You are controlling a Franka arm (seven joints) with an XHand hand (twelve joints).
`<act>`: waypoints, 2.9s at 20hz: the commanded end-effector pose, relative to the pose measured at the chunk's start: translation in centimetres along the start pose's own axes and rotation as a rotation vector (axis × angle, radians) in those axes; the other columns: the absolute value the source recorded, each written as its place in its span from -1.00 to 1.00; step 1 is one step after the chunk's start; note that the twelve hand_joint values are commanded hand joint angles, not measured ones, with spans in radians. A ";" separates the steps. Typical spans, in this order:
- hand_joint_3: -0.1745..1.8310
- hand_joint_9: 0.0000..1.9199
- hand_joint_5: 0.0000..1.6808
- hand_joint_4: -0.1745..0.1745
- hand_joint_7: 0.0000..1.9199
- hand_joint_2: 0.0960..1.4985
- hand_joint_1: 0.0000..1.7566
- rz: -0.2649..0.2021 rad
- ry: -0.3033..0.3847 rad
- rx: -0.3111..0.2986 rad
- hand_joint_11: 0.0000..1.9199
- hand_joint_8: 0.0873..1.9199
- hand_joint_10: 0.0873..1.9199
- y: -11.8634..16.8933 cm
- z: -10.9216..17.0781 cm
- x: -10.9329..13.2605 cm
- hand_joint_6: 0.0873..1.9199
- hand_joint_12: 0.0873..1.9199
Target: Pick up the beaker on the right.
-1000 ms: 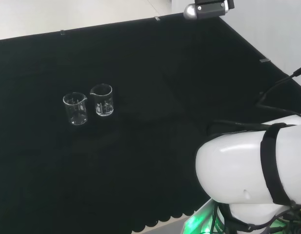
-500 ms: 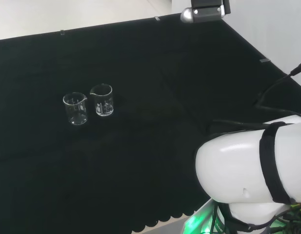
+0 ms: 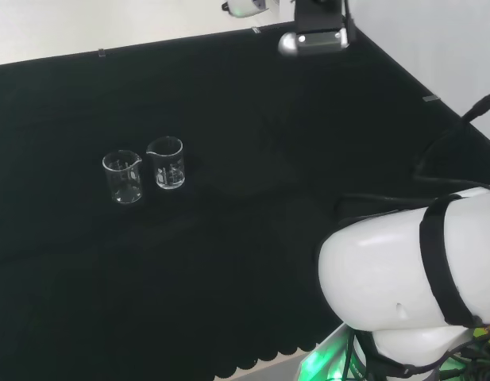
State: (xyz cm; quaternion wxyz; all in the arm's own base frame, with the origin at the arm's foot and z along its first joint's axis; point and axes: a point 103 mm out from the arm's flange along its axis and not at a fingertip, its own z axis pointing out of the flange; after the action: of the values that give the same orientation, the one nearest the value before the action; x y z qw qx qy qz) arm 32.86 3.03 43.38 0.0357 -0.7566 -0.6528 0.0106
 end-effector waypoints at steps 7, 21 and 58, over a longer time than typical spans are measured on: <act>-0.07 -0.85 -0.74 -0.10 -0.87 0.39 -0.86 0.014 0.039 0.048 -1.00 -0.57 -0.44 1.9 4.3 3.5 -1.00 -0.11; -0.05 -0.83 -0.74 -0.11 -0.85 0.28 -0.76 -0.072 0.152 0.050 -1.00 -0.57 -0.43 6.0 9.2 -2.1 -1.00 -0.09; 0.04 -0.76 -0.70 -0.14 -0.81 -0.10 -0.42 -0.279 0.348 0.188 -1.00 -0.54 -0.42 16.6 24.4 -0.9 -1.00 -0.05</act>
State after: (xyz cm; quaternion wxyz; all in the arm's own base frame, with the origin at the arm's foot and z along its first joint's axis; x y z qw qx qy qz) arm 45.86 -1.12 22.01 0.1802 -0.6749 -0.7137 -0.0518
